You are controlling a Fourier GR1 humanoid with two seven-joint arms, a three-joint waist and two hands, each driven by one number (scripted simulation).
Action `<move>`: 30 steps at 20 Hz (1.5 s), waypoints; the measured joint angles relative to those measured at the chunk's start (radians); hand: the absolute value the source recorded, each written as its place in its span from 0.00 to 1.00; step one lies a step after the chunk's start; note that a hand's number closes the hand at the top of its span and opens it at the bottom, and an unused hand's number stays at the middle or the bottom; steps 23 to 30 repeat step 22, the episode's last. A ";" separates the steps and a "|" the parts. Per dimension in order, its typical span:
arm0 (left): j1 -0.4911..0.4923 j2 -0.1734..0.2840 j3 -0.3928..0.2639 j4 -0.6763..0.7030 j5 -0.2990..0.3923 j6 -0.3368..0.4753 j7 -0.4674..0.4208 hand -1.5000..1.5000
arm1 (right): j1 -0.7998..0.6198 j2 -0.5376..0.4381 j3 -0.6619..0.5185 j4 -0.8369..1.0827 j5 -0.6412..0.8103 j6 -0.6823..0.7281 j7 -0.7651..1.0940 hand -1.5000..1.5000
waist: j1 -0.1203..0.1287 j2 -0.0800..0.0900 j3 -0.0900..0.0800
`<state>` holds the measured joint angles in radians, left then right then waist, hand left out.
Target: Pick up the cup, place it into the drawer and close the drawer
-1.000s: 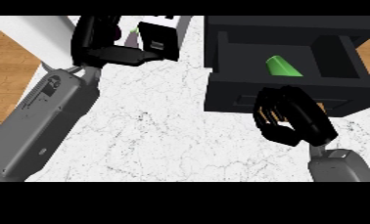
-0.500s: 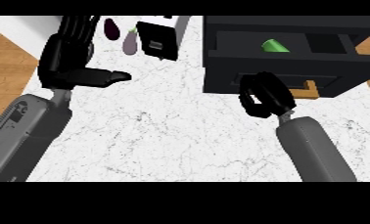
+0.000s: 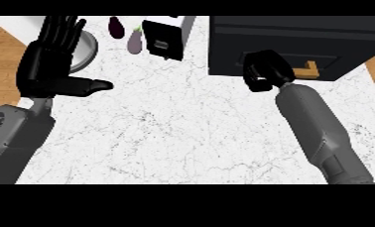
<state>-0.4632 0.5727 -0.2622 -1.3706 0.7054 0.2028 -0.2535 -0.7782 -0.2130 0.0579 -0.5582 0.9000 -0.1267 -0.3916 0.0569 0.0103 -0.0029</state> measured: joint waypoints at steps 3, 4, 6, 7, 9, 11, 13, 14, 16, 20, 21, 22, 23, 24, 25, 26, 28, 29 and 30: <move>0.012 0.003 0.009 -0.003 0.004 -0.025 -0.004 0.00 | -0.051 -0.010 -0.030 0.094 -0.014 0.005 -0.043 1.00 | 0.010 0.001 0.000; 0.020 0.004 0.009 -0.007 0.004 -0.035 -0.007 0.00 | -0.060 -0.011 -0.040 0.116 -0.024 0.019 -0.055 1.00 | 0.013 0.001 0.001; 0.023 0.001 0.011 -0.005 0.007 -0.049 -0.009 0.00 | -0.072 -0.015 -0.056 0.147 -0.042 0.041 -0.081 1.00 | 0.017 -0.002 -0.001; 0.025 0.001 0.011 -0.013 0.008 -0.052 -0.007 0.00 | -0.075 -0.019 -0.063 0.160 -0.049 0.048 -0.096 1.00 | 0.021 -0.004 -0.001; 0.029 -0.007 0.007 -0.011 0.006 -0.063 -0.012 0.00 | -0.086 -0.026 -0.074 0.181 -0.063 0.076 -0.123 1.00 | 0.023 -0.004 -0.001; 0.030 -0.011 0.006 -0.007 0.007 -0.074 -0.016 0.00 | -0.095 -0.031 -0.084 0.197 -0.075 0.099 -0.143 1.00 | 0.026 -0.004 -0.002; 0.030 -0.017 0.002 0.000 0.005 -0.087 -0.021 0.00 | -0.098 -0.038 -0.090 0.206 -0.084 0.114 -0.169 1.00 | 0.029 -0.002 -0.003; 0.030 -0.017 0.001 0.000 0.006 -0.091 -0.018 0.00 | -0.100 -0.040 -0.095 0.212 -0.089 0.121 -0.180 1.00 | 0.030 -0.001 -0.002; 0.023 -0.024 -0.002 0.004 0.005 -0.095 -0.017 0.00 | -0.102 -0.041 -0.104 0.218 -0.098 0.124 -0.192 1.00 | 0.031 0.000 -0.004; 0.029 -0.028 0.002 0.013 0.008 -0.113 -0.025 0.00 | -0.100 -0.048 -0.120 0.225 -0.114 0.134 -0.230 1.00 | 0.037 0.002 -0.003; 0.029 -0.032 0.000 0.014 0.006 -0.114 -0.028 0.00 | -0.099 -0.050 -0.123 0.226 -0.118 0.136 -0.240 1.00 | 0.039 0.003 -0.003; 0.037 -0.034 -0.002 0.013 0.006 -0.122 -0.034 0.00 | -0.098 -0.053 -0.125 0.229 -0.121 0.140 -0.249 1.00 | 0.041 0.002 -0.003; 0.037 -0.034 -0.002 0.013 0.006 -0.122 -0.034 0.00 | -0.098 -0.053 -0.125 0.229 -0.121 0.140 -0.249 1.00 | 0.041 0.002 -0.003; 0.037 -0.034 -0.002 0.013 0.006 -0.122 -0.034 0.00 | -0.098 -0.053 -0.125 0.229 -0.121 0.140 -0.249 1.00 | 0.041 0.002 -0.003; 0.037 -0.034 -0.002 0.013 0.006 -0.122 -0.034 0.00 | -0.098 -0.053 -0.125 0.229 -0.121 0.140 -0.249 1.00 | 0.041 0.002 -0.003; 0.037 -0.034 -0.002 0.013 0.006 -0.122 -0.034 0.00 | -0.098 -0.053 -0.125 0.229 -0.121 0.140 -0.249 1.00 | 0.041 0.002 -0.003; 0.037 -0.034 -0.002 0.013 0.006 -0.122 -0.034 0.00 | -0.098 -0.053 -0.125 0.229 -0.121 0.140 -0.249 1.00 | 0.041 0.002 -0.003; 0.037 -0.034 -0.002 0.013 0.006 -0.122 -0.034 0.00 | -0.098 -0.053 -0.125 0.229 -0.121 0.140 -0.249 1.00 | 0.041 0.002 -0.003; 0.037 -0.034 -0.002 0.013 0.006 -0.122 -0.034 0.00 | -0.098 -0.053 -0.125 0.229 -0.121 0.140 -0.249 1.00 | 0.041 0.002 -0.003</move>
